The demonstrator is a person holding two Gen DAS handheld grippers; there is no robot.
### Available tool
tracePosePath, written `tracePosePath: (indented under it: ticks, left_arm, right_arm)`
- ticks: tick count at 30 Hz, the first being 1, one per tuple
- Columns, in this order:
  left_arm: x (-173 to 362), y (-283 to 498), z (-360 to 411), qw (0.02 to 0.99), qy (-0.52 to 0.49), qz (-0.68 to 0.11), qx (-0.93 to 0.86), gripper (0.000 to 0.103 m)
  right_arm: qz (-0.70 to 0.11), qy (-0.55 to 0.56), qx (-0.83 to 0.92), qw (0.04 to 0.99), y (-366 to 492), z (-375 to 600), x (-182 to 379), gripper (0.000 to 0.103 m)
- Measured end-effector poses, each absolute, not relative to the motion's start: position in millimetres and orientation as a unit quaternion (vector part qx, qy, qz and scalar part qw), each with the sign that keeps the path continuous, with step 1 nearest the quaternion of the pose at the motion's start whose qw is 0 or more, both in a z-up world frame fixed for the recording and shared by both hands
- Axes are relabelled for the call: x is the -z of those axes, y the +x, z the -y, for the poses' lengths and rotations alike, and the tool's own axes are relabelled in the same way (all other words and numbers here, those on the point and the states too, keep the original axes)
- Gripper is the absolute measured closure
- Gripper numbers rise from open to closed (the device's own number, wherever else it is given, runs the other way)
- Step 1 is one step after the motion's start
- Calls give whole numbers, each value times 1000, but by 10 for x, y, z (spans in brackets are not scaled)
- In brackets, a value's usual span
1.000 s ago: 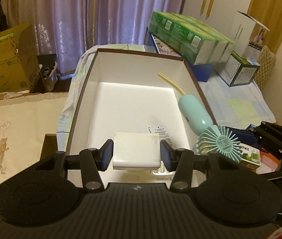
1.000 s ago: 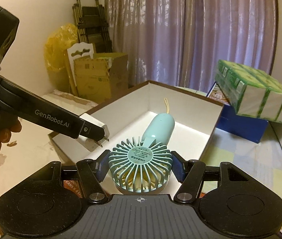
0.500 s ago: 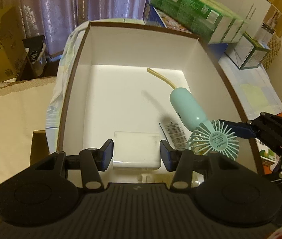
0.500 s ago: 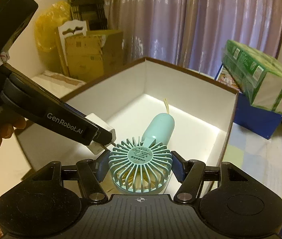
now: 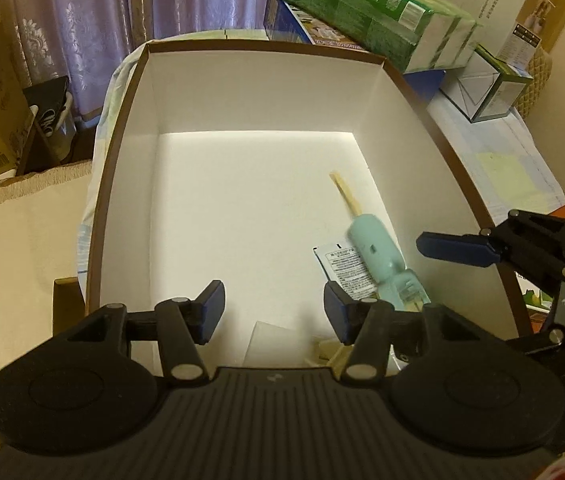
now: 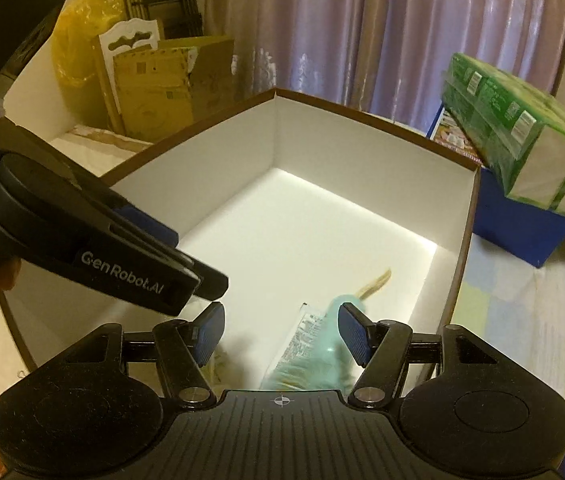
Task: Organize rigid objects
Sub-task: 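Lower the adapter into the box and open the left gripper, then lower the teal fan into the box and open the right gripper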
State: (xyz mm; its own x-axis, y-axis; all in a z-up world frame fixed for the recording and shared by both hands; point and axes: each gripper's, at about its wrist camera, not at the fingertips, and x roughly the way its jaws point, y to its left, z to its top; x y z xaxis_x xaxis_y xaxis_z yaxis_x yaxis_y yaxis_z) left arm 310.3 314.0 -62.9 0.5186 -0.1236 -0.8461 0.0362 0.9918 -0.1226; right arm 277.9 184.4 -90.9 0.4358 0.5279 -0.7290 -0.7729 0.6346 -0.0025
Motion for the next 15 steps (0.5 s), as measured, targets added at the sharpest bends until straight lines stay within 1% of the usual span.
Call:
tracePosePath:
  ticks: [15]
  left_arm:
    - [519,2833,-3099,873,-50,-484,25,51]
  right_arm:
    - [-364,-149,-386,834,2600,-1698,788,42]
